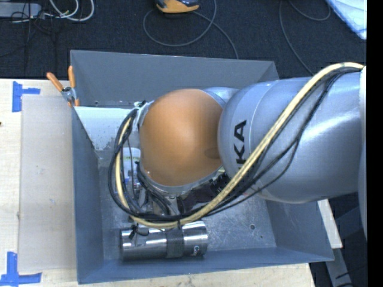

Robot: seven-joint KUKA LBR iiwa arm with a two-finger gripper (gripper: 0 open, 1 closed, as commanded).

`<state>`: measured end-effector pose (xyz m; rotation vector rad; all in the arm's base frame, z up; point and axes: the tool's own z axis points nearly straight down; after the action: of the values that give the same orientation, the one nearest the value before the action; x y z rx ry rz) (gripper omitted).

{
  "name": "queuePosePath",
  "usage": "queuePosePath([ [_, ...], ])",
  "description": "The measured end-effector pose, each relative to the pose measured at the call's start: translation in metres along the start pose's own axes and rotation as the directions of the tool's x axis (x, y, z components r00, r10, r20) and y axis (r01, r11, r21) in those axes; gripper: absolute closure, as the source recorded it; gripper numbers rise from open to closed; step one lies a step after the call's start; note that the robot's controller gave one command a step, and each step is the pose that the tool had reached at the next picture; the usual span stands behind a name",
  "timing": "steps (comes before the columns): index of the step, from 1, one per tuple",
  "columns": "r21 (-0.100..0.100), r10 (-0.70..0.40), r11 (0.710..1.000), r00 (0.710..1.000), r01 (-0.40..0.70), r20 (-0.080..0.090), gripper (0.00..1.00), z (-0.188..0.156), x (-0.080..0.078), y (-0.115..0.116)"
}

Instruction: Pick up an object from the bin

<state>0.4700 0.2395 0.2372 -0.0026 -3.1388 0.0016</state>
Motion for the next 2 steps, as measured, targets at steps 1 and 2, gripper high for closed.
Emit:
queuePosePath([
  [1, 0.000, 0.051, 0.999, 0.999, -0.051, -0.001, 0.00, 0.056, -0.009, -0.021],
  [2, 0.004, -0.005, 1.000, 1.000, 0.005, -0.008, 0.00, 0.089, -0.009, -0.034],
])
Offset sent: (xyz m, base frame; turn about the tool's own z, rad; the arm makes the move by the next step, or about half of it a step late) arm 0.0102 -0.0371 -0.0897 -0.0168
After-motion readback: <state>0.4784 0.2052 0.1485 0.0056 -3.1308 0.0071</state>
